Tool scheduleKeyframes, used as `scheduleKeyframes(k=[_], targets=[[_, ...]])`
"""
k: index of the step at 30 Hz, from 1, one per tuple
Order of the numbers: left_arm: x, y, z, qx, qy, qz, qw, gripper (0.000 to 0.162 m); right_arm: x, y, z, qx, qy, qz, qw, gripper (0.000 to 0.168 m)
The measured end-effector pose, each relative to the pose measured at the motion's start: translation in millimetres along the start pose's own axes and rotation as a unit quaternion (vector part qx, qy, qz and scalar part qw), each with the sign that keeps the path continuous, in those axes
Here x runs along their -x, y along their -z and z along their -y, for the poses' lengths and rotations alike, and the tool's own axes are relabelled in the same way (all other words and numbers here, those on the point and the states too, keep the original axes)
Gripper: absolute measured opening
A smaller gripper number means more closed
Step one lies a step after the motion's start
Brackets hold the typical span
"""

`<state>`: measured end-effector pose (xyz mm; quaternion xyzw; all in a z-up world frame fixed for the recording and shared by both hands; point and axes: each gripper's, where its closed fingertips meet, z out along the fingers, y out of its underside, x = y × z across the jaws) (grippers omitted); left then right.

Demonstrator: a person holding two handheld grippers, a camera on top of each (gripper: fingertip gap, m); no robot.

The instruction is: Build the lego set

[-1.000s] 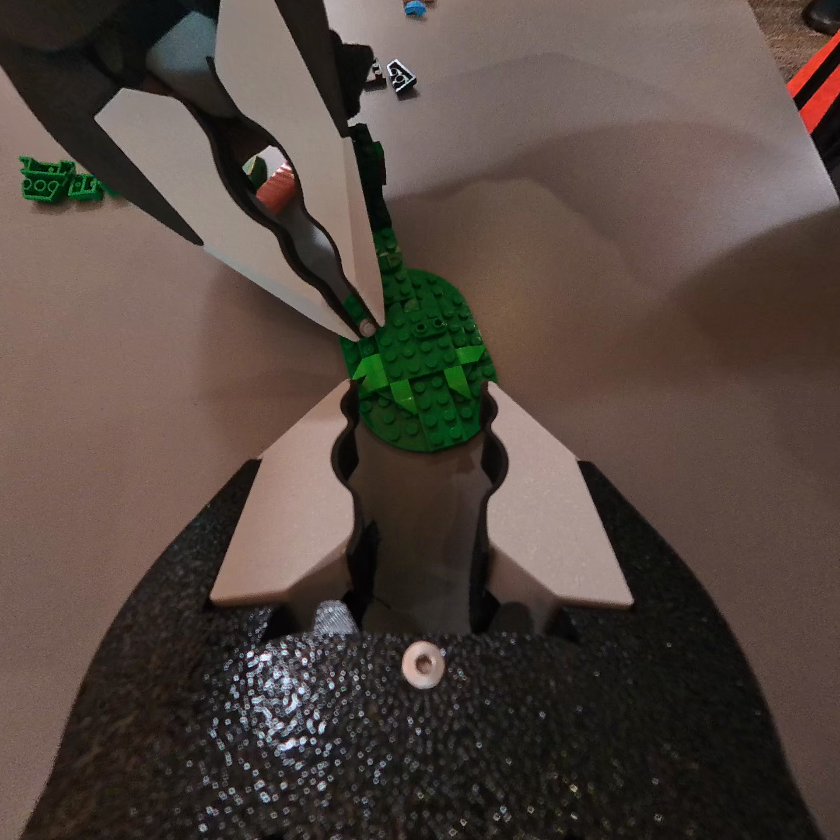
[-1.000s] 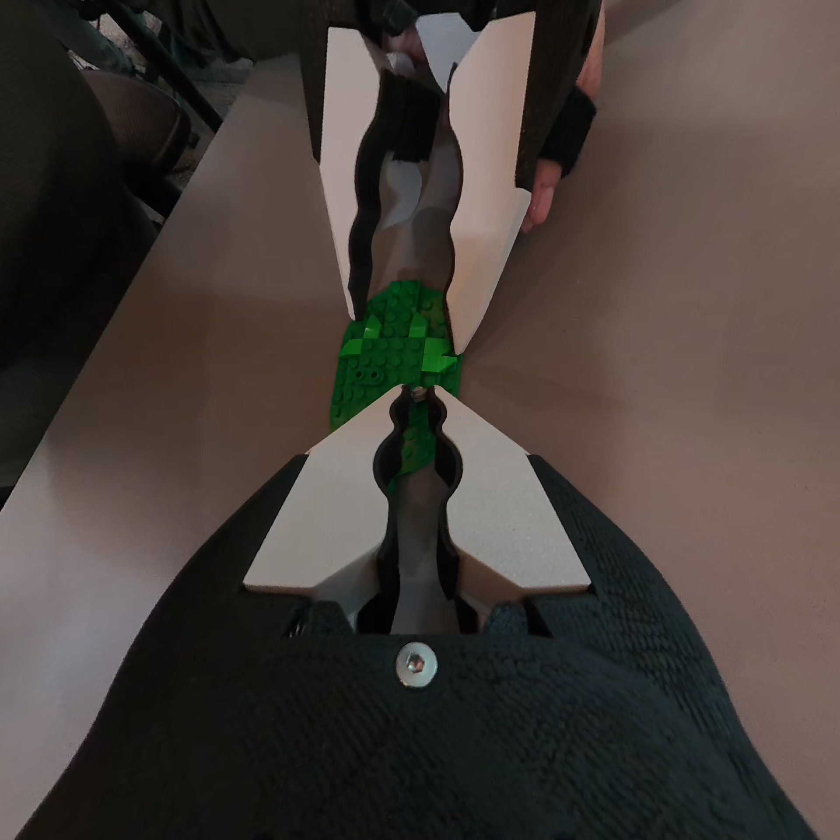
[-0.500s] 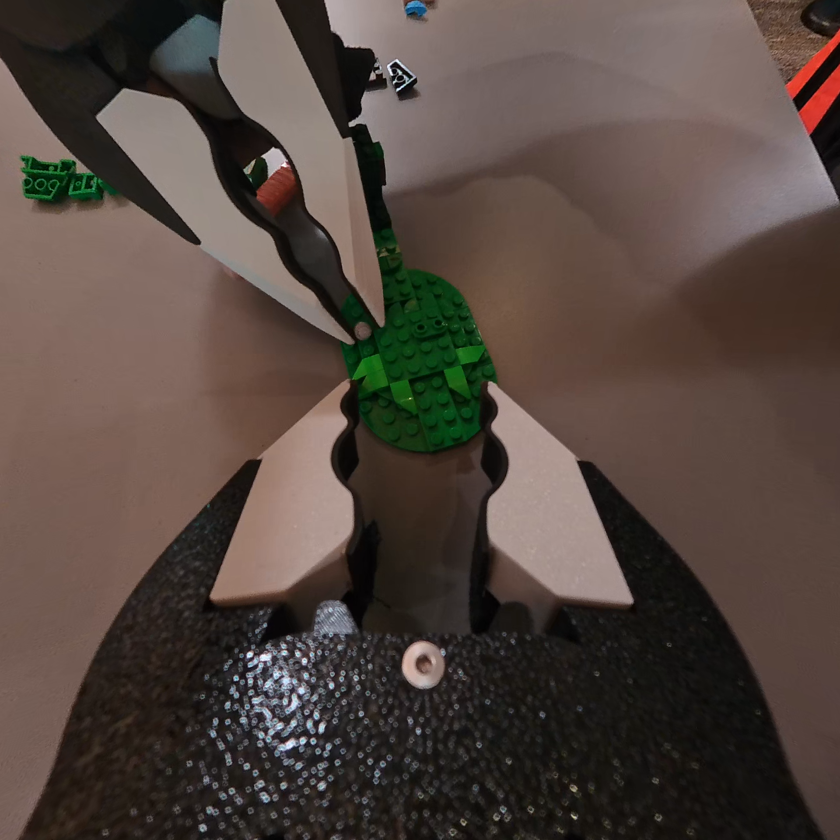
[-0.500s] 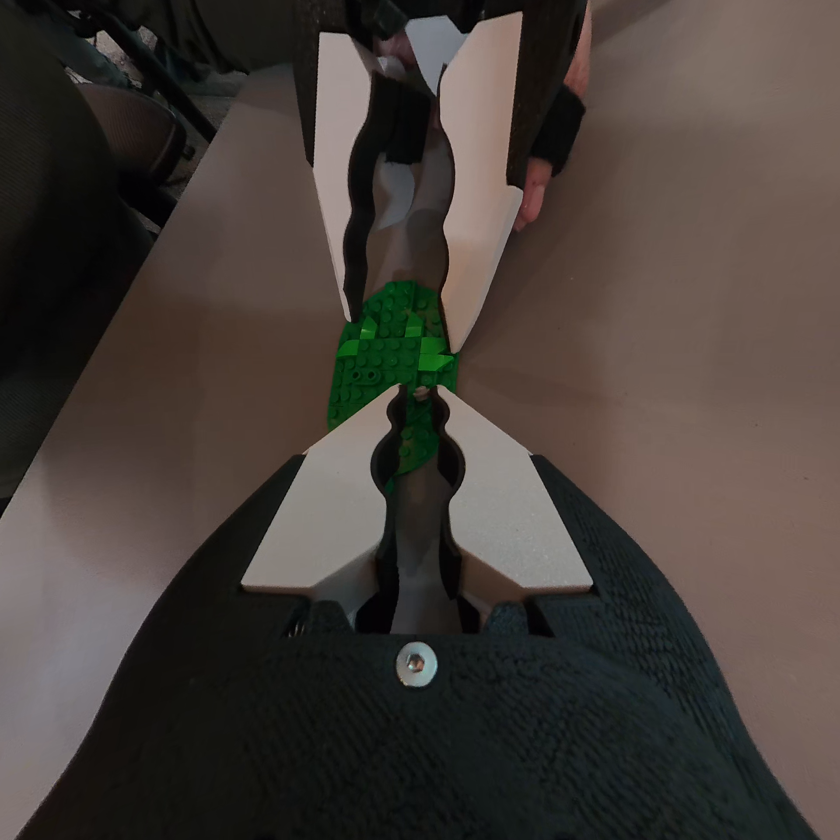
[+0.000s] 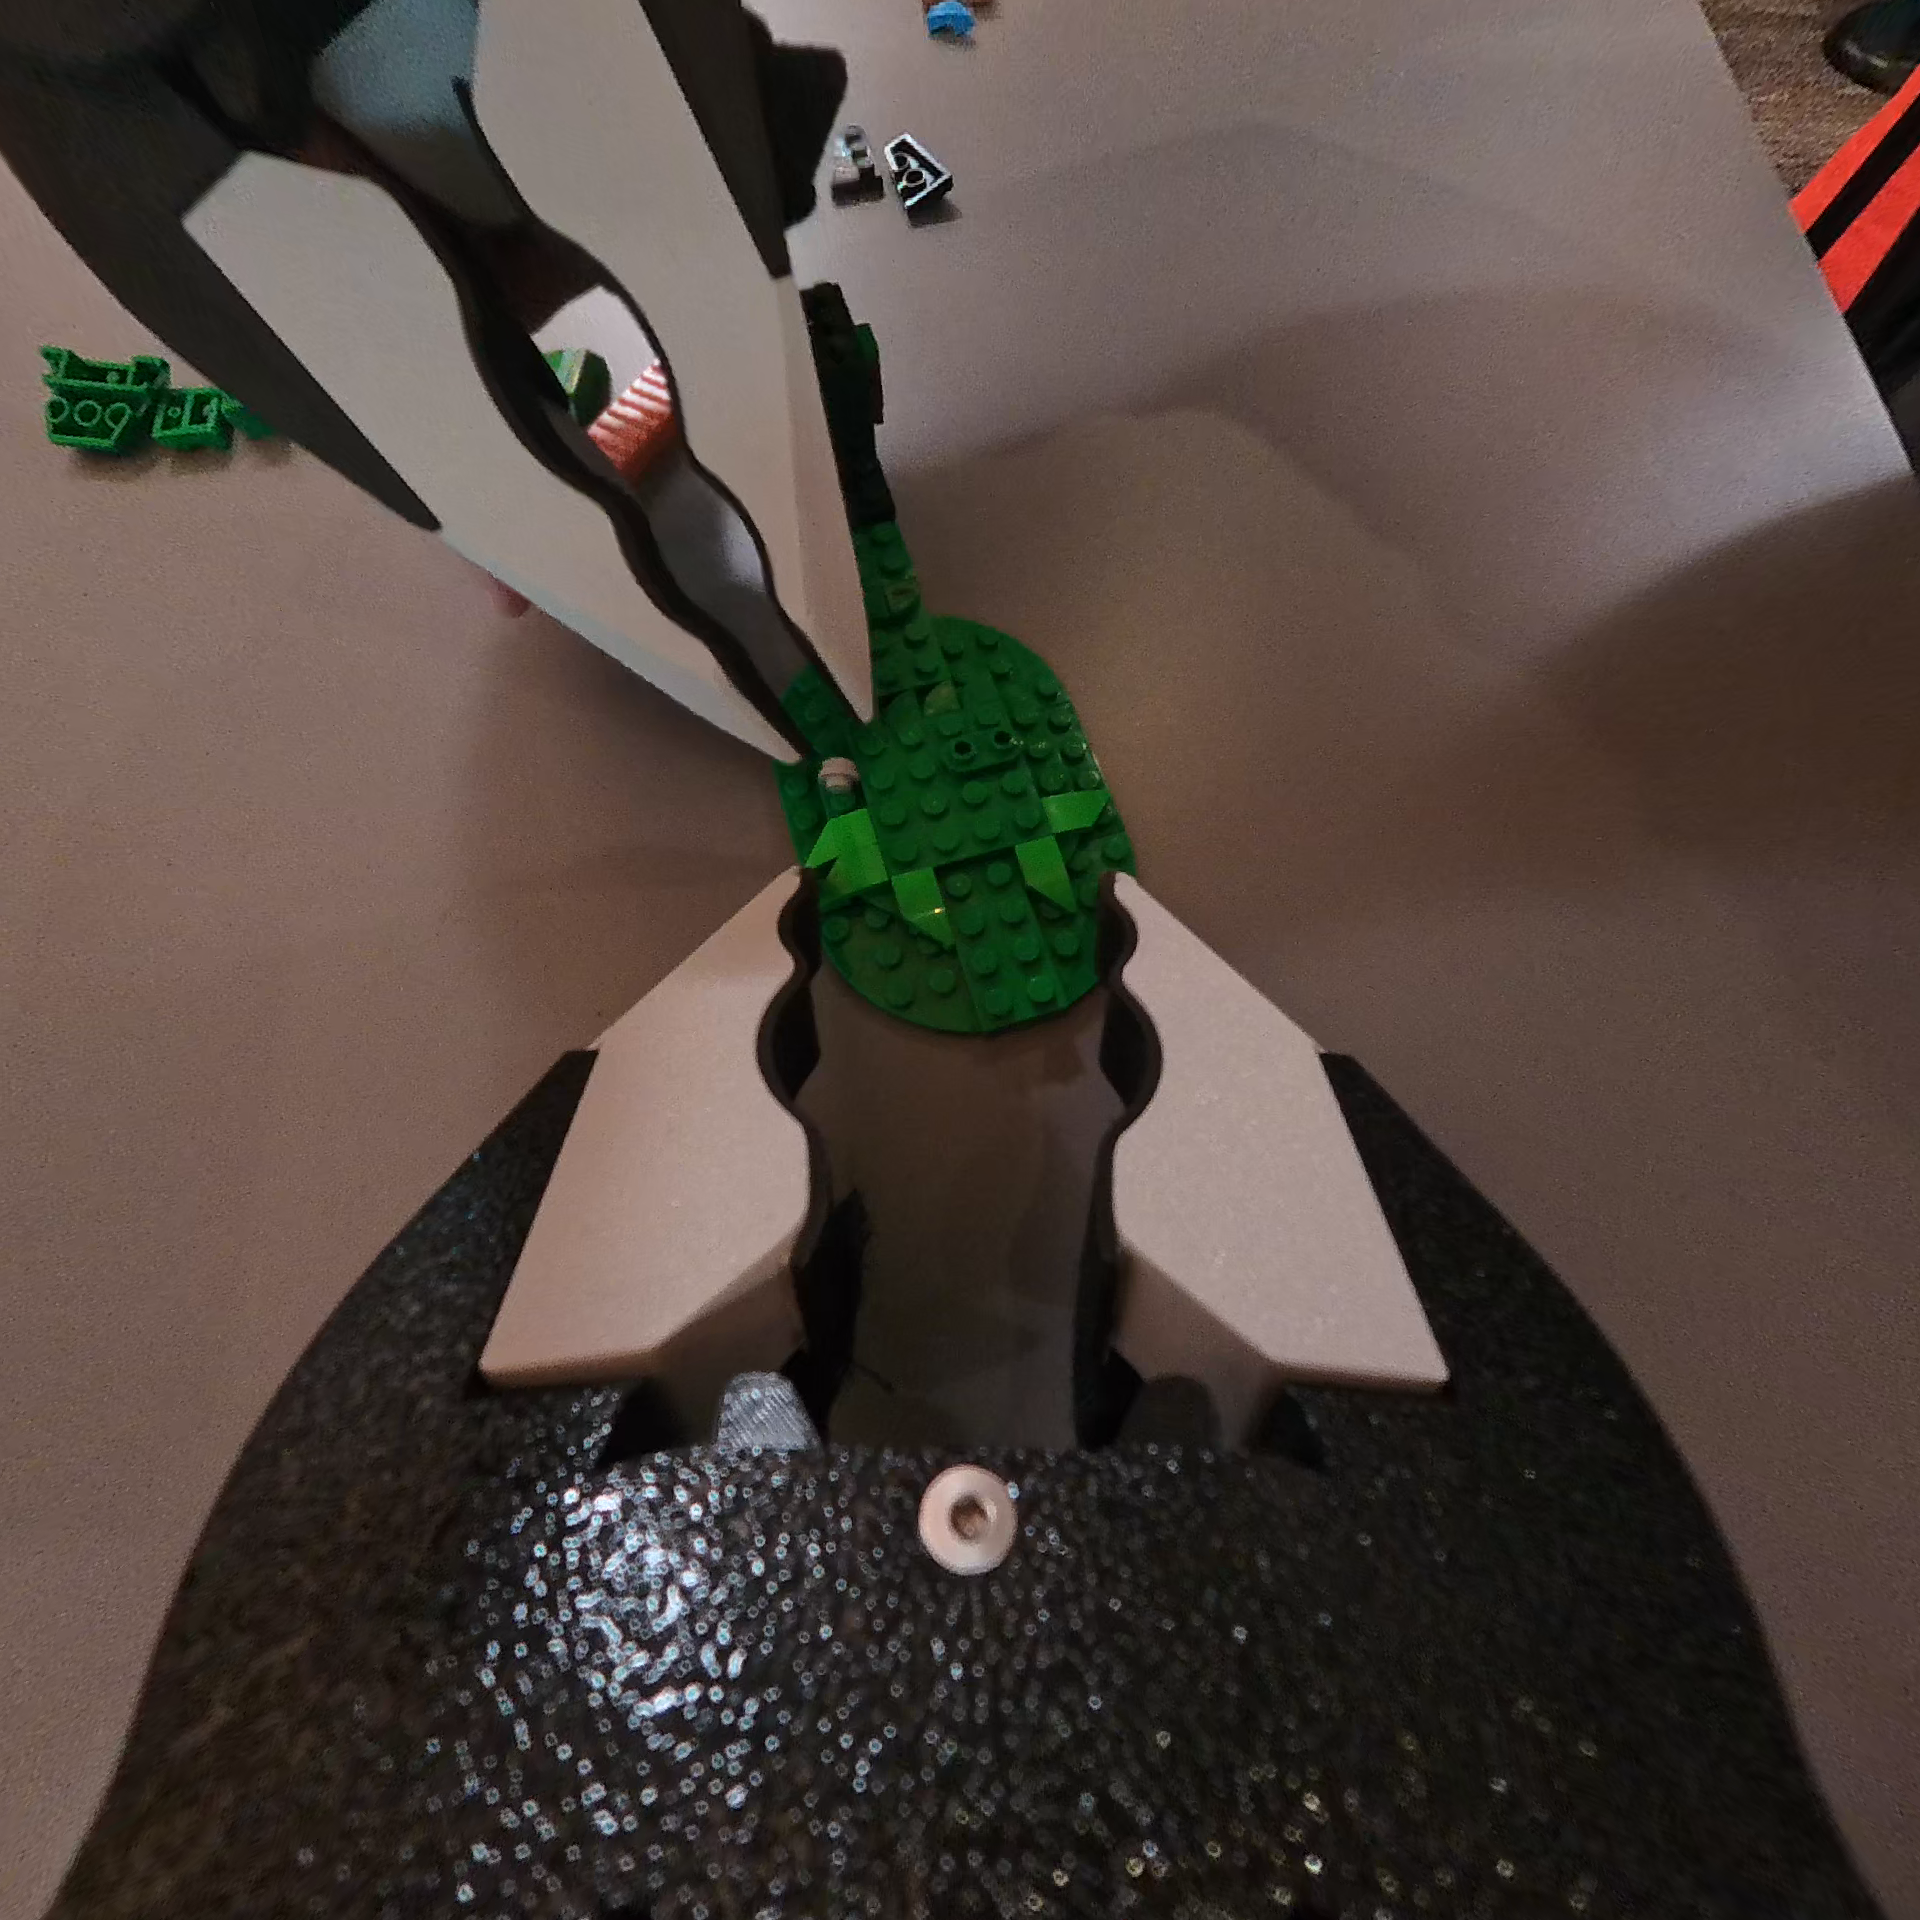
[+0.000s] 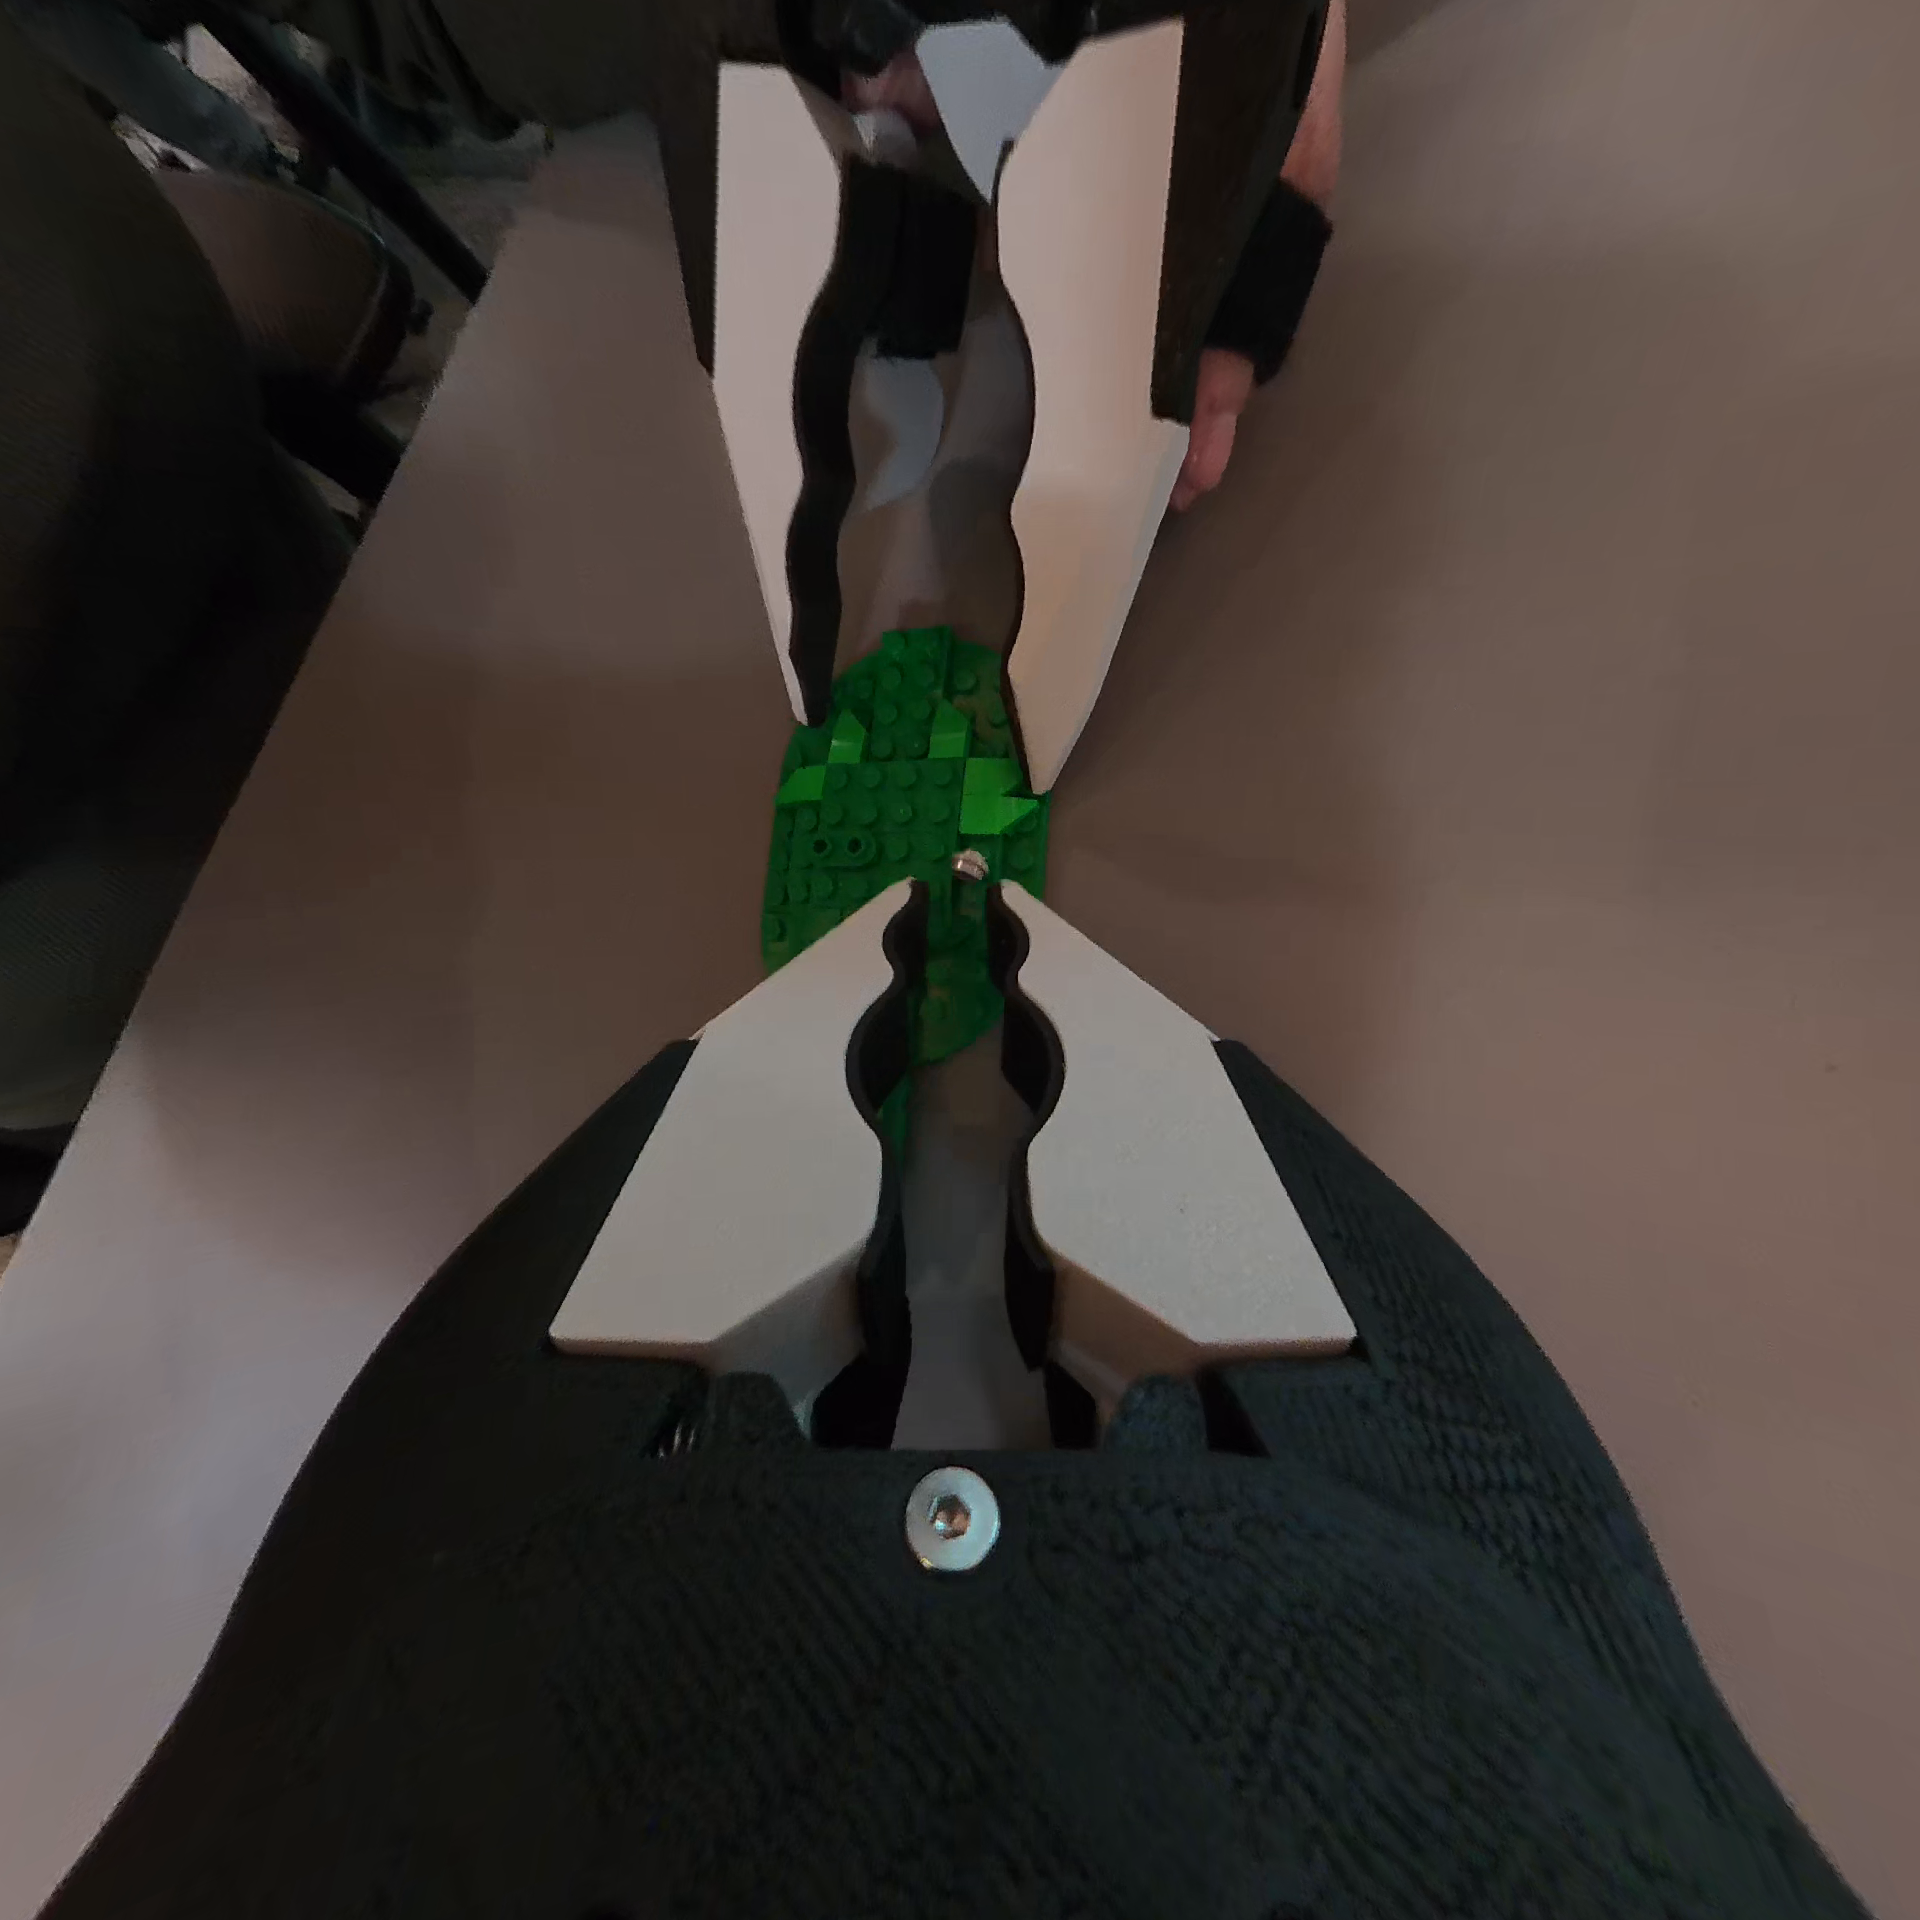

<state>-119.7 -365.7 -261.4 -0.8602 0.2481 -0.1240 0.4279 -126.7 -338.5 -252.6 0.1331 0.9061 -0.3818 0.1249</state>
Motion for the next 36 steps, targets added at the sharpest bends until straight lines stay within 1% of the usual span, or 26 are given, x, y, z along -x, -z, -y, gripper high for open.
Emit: scheduleKeyframes(k=[3, 6, 13, 16, 21, 26, 29, 36], targets=[[0, 0, 0, 0.000, 0.000, 0.000, 1.000, 0.051, 1, 4, 6, -0.008, -0.013, -0.001, 1.000, 0.009], [0, 0, 0, 0.000, 0.000, 0.000, 1.000, 0.051, 3, 1, 6, 0.020, -0.016, -0.002, 1.000, 0.009], [0, 0, 0, 0.000, -0.001, 0.000, 1.000, 0.051, -1, -7, 6, 0.083, 0.008, -0.043, 0.996, 0.009], [0, 0, 0, 0.000, 0.000, 0.000, 1.000, 0.051, -3, -9, 3, 0.096, 0.010, -0.048, 0.994, 0.007], [0, 0, 0, 0.000, 0.000, 0.000, 1.000, 0.051, -4, -5, 1, 0.080, 0.029, -0.052, 0.995, 0.005], [0, 0, 0, 0.001, -0.001, 0.001, 1.000, 0.051, -5, -4, 3, 0.031, 0.074, -0.063, 0.995, 0.006], [0, 0, 0, 0.002, -0.001, 0.001, 1.000, 0.051, -2, -5, 7, 0.000, 0.072, -0.052, 0.996, 0.005], [0, 0, 0, 0.000, 0.002, 0.000, 1.000, 0.051, -3, -6, 4, -0.014, 0.067, -0.044, 0.997, 0.006]])
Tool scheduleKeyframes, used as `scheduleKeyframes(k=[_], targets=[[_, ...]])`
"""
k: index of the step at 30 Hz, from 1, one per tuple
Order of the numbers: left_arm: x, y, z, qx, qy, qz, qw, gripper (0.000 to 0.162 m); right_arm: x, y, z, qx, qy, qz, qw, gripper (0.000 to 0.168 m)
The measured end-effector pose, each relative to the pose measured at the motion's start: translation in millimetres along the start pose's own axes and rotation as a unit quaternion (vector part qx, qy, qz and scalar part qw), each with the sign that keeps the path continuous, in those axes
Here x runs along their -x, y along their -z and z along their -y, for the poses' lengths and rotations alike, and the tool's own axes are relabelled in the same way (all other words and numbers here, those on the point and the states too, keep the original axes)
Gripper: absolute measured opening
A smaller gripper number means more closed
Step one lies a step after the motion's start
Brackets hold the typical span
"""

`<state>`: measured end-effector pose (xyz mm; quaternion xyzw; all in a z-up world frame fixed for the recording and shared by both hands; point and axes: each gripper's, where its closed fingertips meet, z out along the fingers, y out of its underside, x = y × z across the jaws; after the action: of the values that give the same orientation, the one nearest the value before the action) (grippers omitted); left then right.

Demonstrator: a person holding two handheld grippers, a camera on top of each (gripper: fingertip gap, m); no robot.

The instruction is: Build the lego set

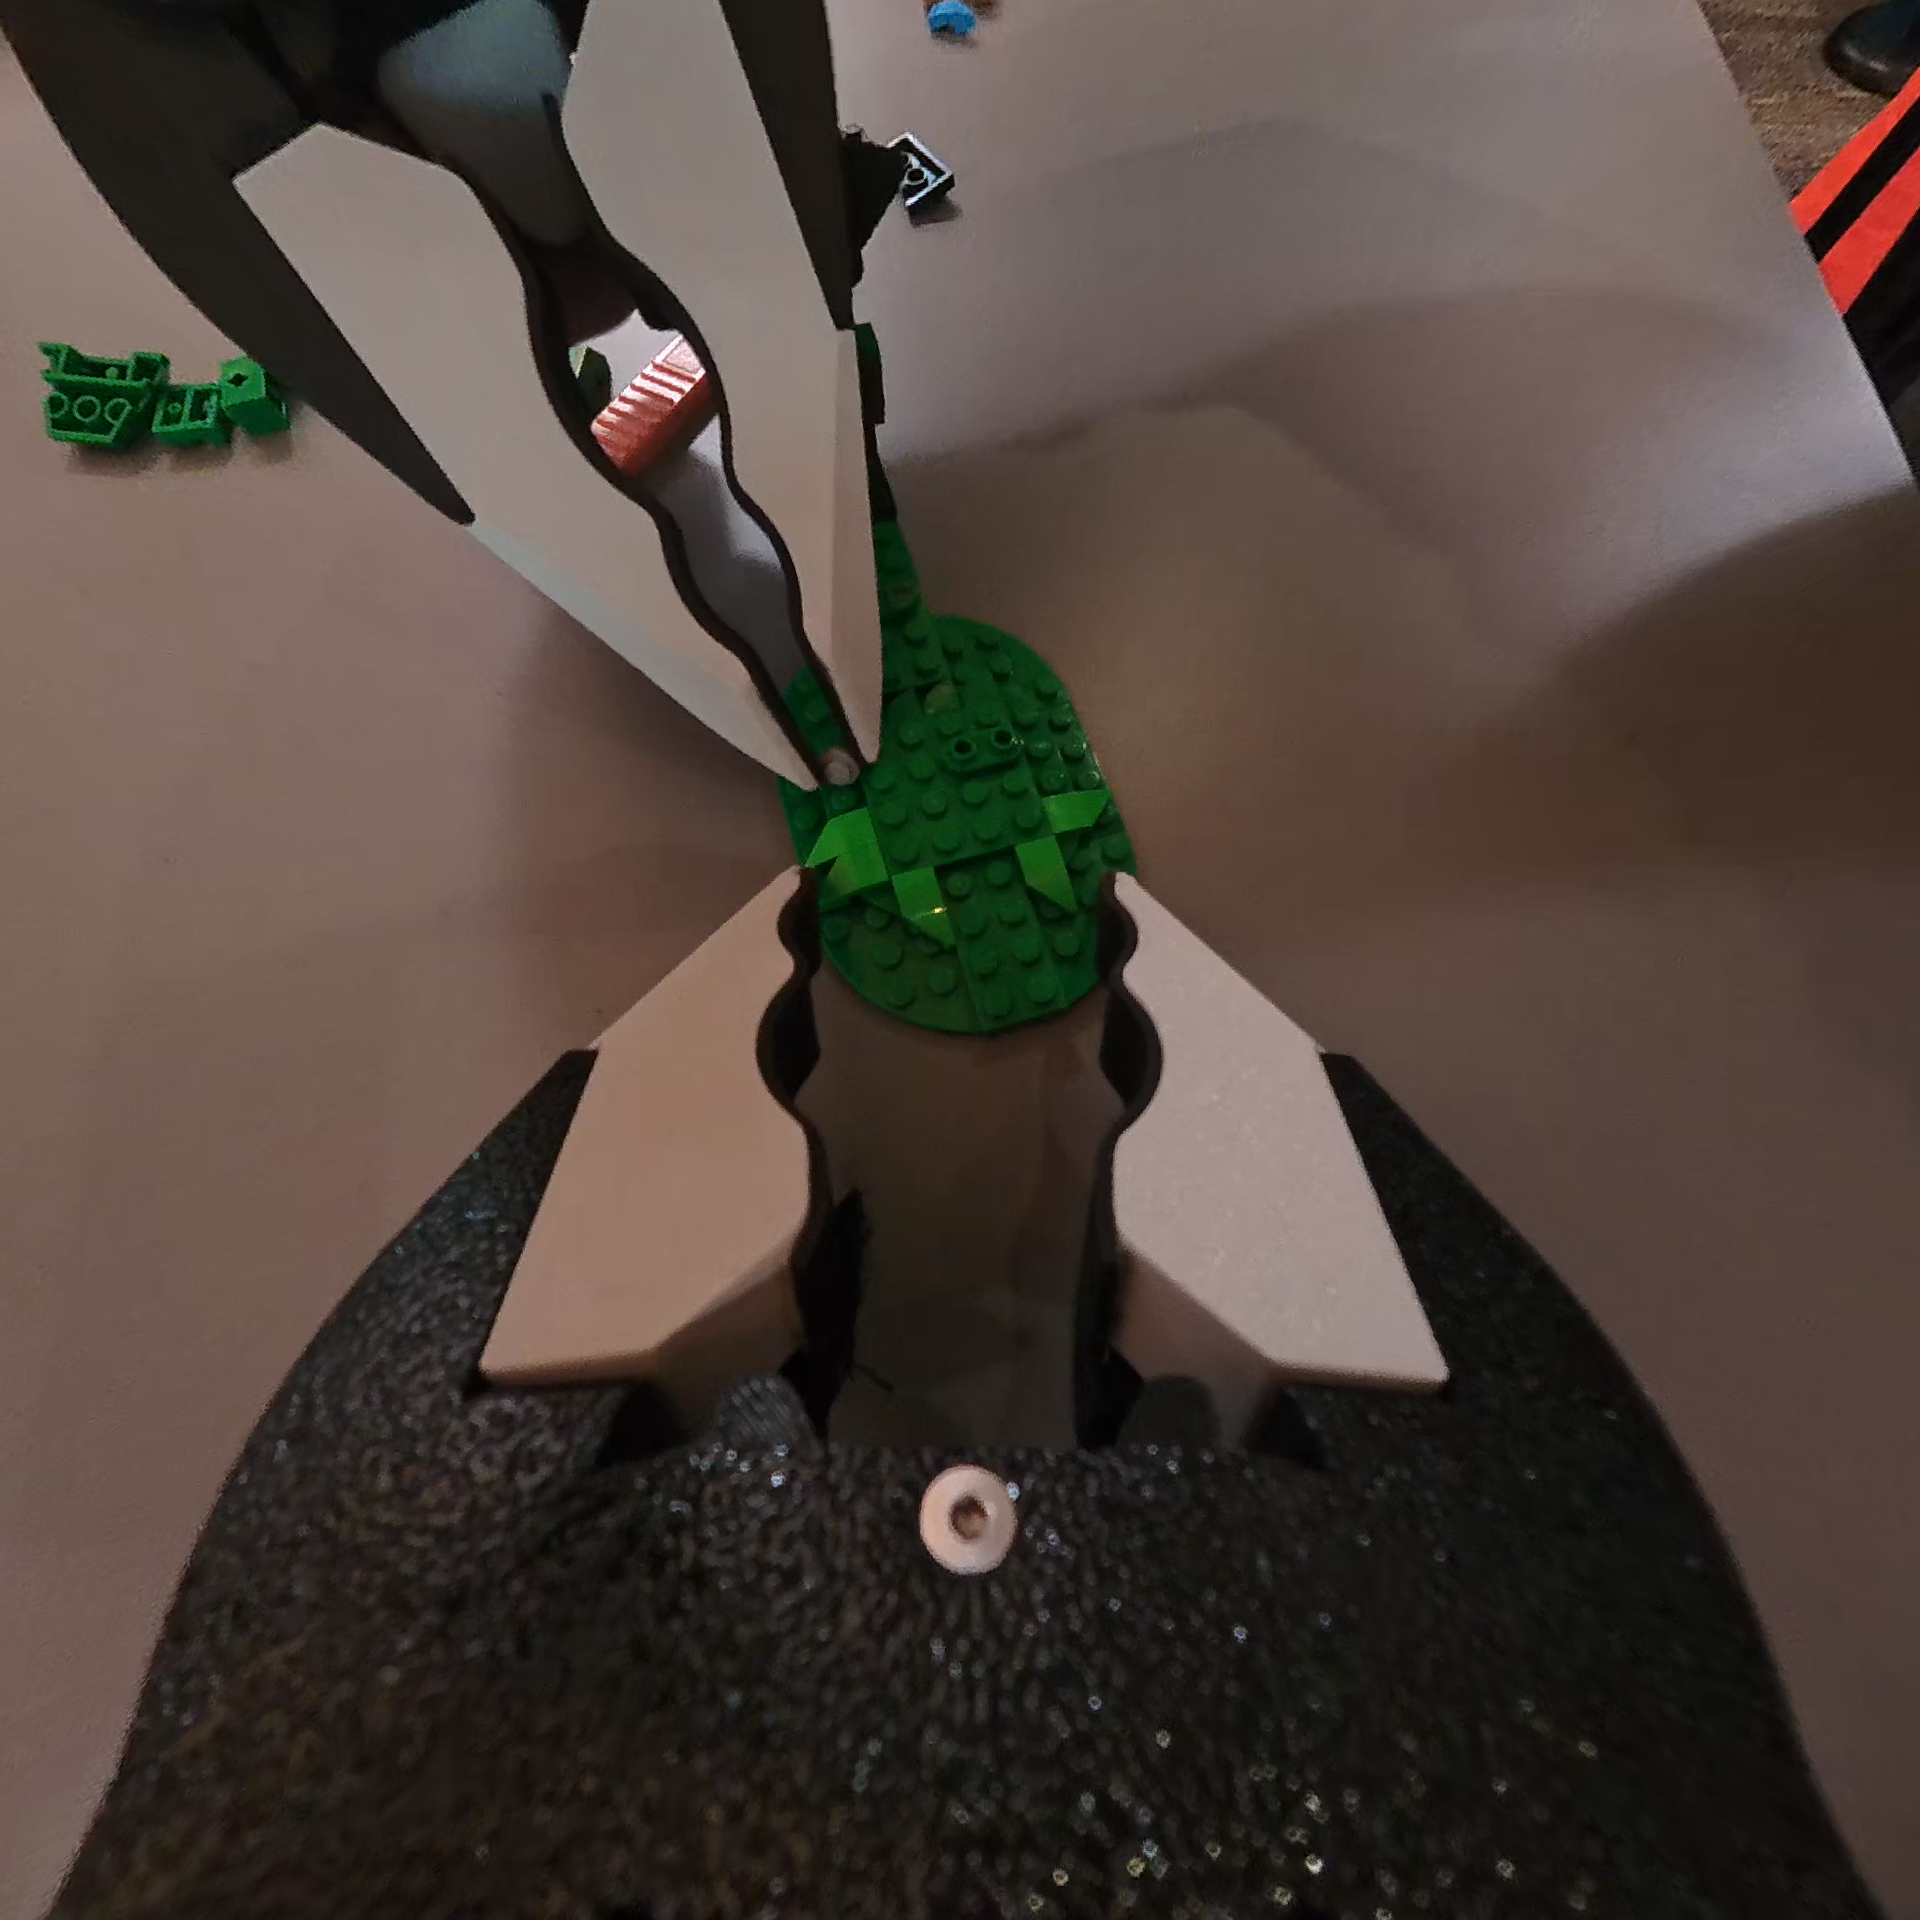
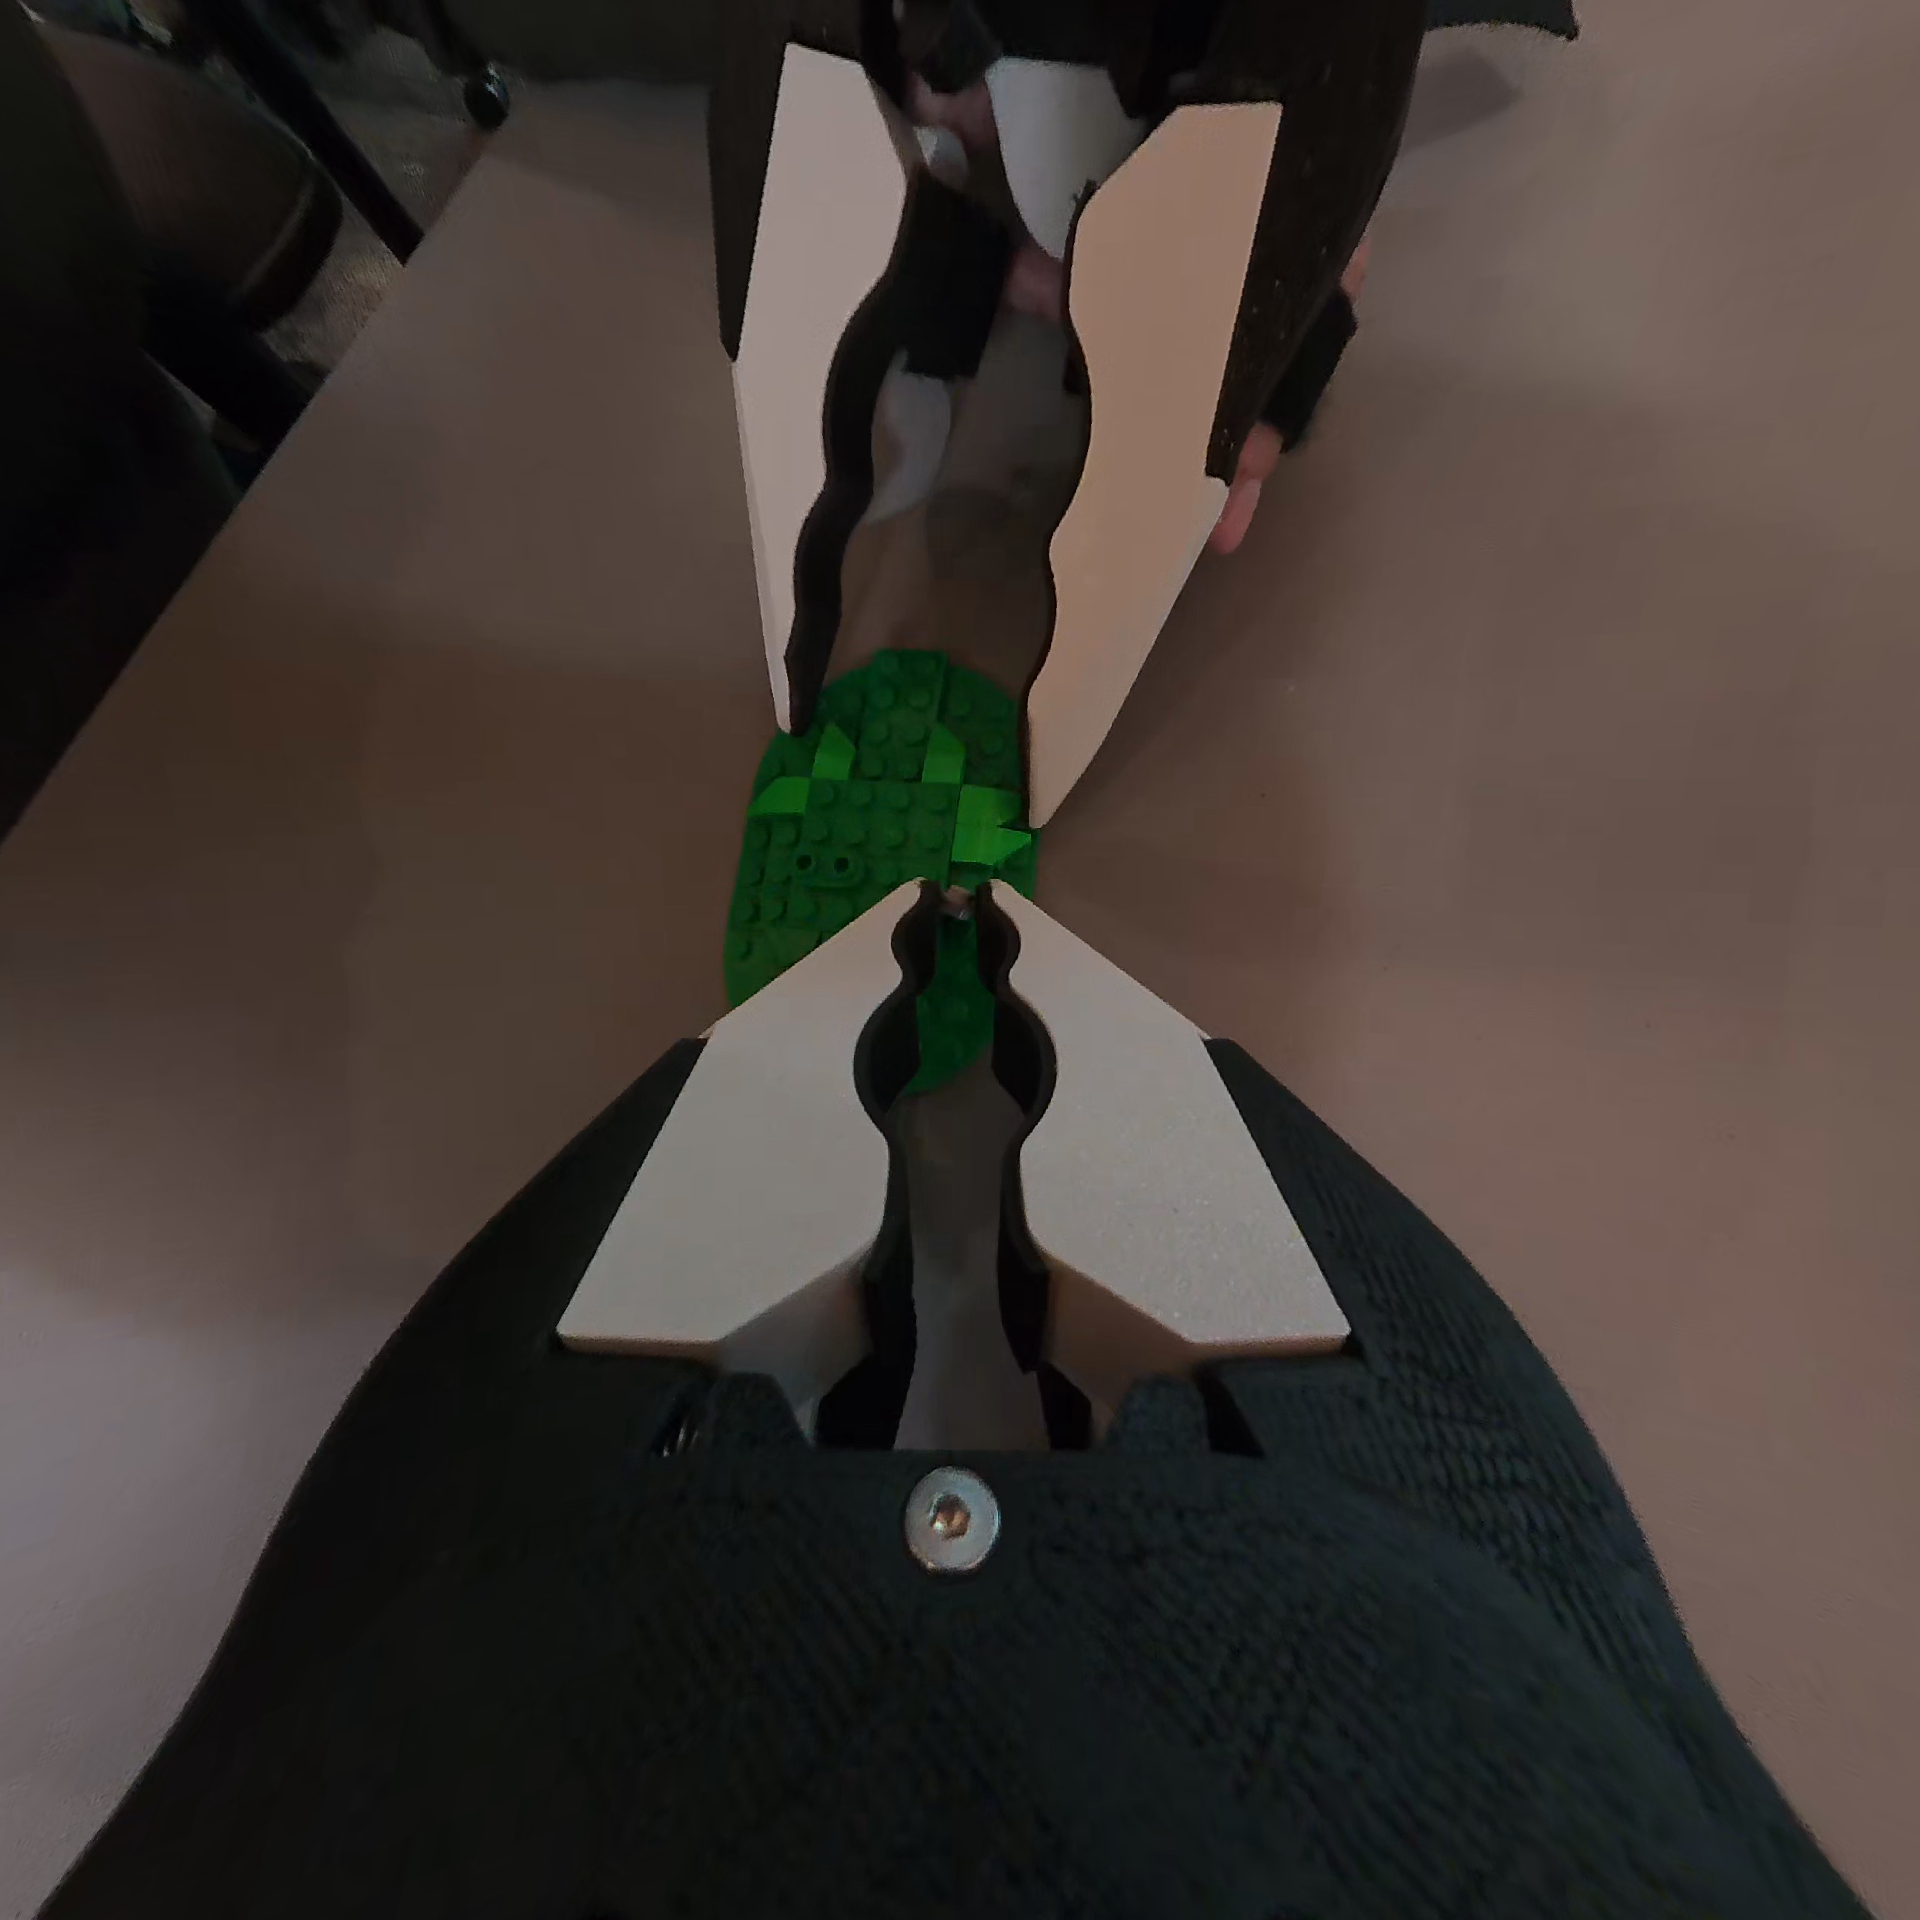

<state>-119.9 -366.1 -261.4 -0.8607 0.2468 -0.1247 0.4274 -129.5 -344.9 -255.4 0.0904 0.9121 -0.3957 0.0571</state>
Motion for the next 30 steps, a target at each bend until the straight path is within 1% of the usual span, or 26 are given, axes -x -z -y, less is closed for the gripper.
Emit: scheduleKeyframes(k=[6, 13, 19, 23, 30], targets=[[0.0, 0.0, -0.1, 0.000, 0.000, 0.000, 1.000, 0.051, -0.2, 0.5, -0.5, -0.006, -0.010, 0.007, 1.000, 0.006], [0.8, 0.5, -0.6, 0.000, 0.002, 0.001, 1.000, 0.051, 2.3, 2.8, -3.9, 0.008, -0.023, 0.021, 0.999, 0.006], [0.9, 0.9, -0.8, 0.001, 0.002, 0.002, 1.000, 0.051, 1.2, 3.1, -4.2, 0.016, -0.022, 0.016, 0.999, 0.007], [1.0, 0.9, -0.8, 0.000, 0.002, 0.001, 1.000, 0.051, 0.4, 4.6, -5.4, 0.020, -0.024, 0.015, 0.999, 0.004], [1.0, 0.8, -0.8, 0.000, 0.003, 0.001, 1.000, 0.051, -0.6, 4.6, -6.3, 0.026, -0.023, 0.005, 0.999, 0.003]])
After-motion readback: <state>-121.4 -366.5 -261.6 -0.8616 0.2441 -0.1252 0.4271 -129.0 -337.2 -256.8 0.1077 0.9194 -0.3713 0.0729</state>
